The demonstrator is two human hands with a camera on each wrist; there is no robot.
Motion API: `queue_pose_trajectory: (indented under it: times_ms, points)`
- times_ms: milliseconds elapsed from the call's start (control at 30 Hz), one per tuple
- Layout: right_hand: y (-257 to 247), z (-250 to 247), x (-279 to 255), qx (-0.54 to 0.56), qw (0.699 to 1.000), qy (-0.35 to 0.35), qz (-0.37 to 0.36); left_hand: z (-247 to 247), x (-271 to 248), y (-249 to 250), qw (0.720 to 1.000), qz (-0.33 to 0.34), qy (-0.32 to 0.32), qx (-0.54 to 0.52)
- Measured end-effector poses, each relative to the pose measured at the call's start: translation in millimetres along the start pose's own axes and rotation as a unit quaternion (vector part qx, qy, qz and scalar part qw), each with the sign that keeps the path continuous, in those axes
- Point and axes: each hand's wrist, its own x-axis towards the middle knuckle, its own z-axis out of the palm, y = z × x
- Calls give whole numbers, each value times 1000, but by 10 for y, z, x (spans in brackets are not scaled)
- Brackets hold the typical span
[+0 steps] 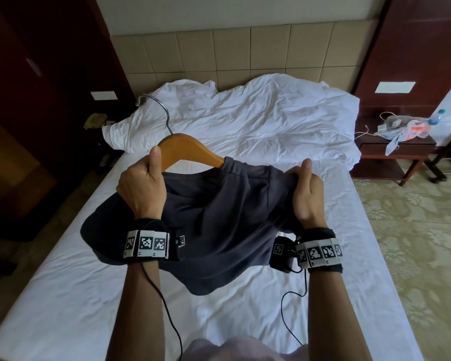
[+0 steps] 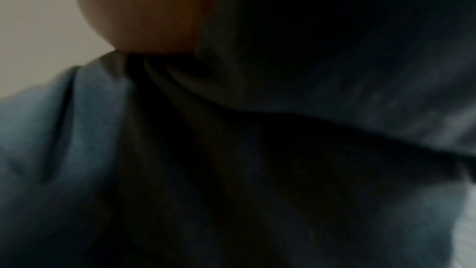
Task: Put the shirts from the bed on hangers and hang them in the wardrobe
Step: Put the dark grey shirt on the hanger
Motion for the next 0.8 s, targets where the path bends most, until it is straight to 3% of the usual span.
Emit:
queue_pose_trajectory:
  times_ms: [100, 167, 333, 433, 533, 600, 700, 800]
  points:
    - [66, -33, 4, 20, 997, 73, 31, -5, 22, -6, 1000, -10, 10, -10]
    - [116, -56, 16, -21, 993, 104, 45, -12, 44, -17, 999, -22, 16, -20]
    - [345, -120, 121, -149, 980, 9, 129, -4, 76, -10, 999, -26, 16, -26]
    - [253, -177, 198, -164, 978, 40, 120, -1, 78, 0, 1000, -12, 9, -16]
    - [31, -229, 239, -142, 983, 108, 48, 9, 62, 17, 1000, 4, 4, -16]
    - [-183, -192, 225, -114, 991, 69, -27, 28, 33, 72, 1000, 15, -14, -8]
    - [-543, 5, 119, -110, 984, -55, -128, 80, -46, 272, 998, 44, -52, 11]
    - [-808, 267, -30, -67, 980, -140, -124, 169, -152, 489, 990, 87, -99, 38]
